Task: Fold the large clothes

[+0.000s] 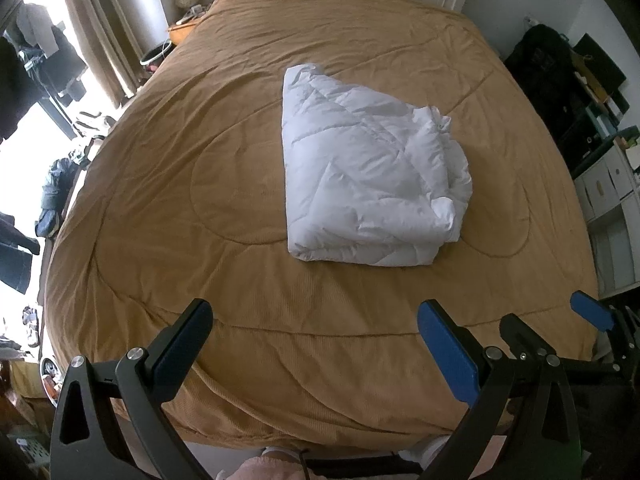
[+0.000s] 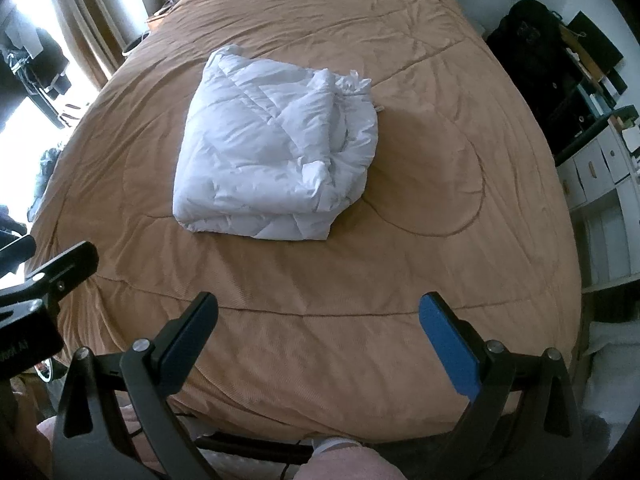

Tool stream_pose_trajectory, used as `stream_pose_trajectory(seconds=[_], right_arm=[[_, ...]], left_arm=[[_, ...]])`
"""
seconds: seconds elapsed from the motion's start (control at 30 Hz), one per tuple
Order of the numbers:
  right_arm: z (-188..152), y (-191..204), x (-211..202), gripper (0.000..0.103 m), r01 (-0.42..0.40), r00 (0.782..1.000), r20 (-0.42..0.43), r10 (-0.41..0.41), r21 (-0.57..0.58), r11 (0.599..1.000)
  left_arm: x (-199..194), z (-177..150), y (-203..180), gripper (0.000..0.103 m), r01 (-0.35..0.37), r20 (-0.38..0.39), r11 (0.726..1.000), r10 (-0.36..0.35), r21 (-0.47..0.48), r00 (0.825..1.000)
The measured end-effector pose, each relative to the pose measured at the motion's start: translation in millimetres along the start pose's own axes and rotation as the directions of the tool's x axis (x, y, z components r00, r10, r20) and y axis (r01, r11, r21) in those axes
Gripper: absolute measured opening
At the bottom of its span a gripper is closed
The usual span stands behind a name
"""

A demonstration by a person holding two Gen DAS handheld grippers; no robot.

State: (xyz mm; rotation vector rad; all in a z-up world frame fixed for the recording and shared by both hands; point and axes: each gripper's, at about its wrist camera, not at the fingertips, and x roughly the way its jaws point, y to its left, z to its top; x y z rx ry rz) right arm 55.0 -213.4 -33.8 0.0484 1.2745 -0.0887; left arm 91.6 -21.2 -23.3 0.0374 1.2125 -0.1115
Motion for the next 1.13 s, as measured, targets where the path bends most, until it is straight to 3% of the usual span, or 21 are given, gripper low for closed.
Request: stream_pose_trajectory(seconds=[1.13], right_arm=[[-2.3, 11.5, 6.9, 0.101, 0.007, 1.0, -0.025, -0.008, -0.045, 0.999]], left_arm=[[2.4, -0.7, 7.2, 0.102, 0.015, -0.014, 1.0, -0.015, 0.0, 1.0]])
